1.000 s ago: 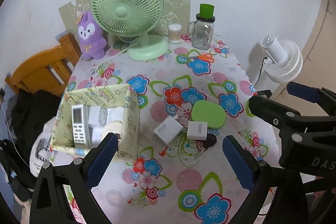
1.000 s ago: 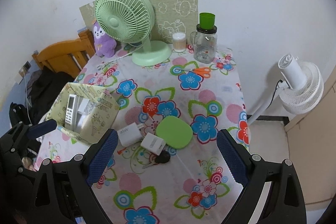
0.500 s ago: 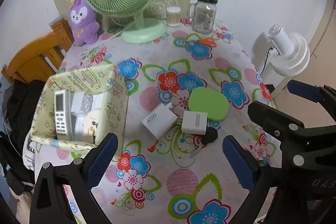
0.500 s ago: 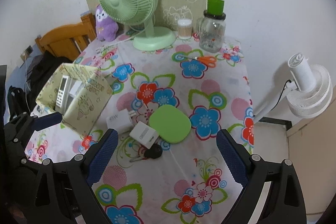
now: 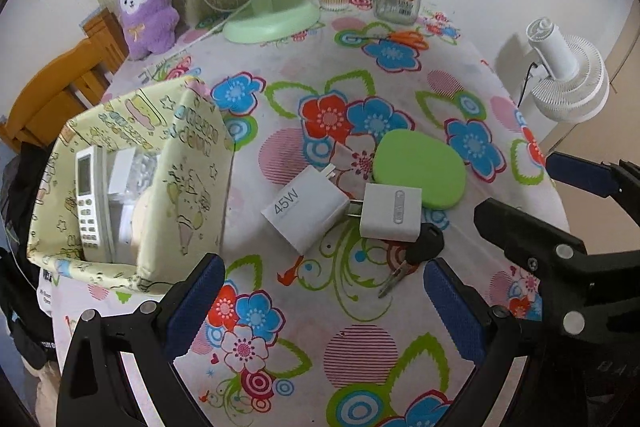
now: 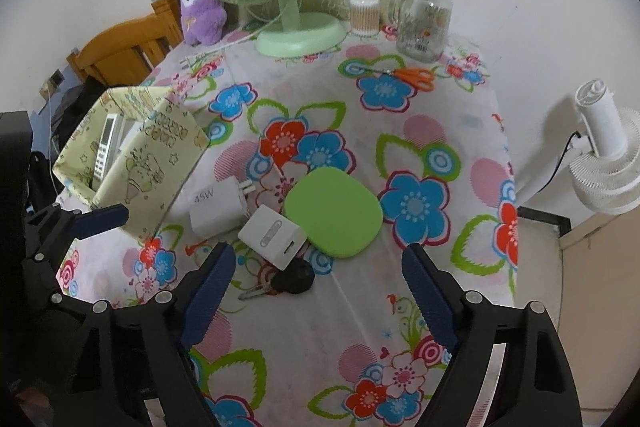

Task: Organize rigid objects
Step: 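Move left gripper toward the white charger while right gripper approaches the black key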

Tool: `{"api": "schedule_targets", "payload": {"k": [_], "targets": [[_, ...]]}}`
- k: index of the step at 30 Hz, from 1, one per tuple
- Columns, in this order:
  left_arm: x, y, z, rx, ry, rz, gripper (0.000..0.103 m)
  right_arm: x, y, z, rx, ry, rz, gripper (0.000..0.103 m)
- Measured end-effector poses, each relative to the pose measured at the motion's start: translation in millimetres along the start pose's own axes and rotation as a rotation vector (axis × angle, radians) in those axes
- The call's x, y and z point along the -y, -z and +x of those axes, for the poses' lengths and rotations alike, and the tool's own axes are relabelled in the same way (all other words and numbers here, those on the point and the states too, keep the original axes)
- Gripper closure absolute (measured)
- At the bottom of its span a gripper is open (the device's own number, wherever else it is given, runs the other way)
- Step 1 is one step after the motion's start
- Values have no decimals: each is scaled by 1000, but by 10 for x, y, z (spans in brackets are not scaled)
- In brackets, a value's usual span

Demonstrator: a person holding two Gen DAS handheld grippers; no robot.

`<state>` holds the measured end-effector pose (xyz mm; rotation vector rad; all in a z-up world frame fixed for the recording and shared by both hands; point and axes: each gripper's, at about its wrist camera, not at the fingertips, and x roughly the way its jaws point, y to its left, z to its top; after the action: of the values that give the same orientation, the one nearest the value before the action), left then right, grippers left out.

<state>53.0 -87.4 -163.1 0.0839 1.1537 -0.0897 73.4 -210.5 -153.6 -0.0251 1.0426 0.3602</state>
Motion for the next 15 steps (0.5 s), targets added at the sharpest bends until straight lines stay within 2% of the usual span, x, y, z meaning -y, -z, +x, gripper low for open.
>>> {"api": "schedule_targets", "payload": {"k": [15], "targets": [[41,-28,415,-64,25,40,3,23,10,454,-82,-5,21,20]]}}
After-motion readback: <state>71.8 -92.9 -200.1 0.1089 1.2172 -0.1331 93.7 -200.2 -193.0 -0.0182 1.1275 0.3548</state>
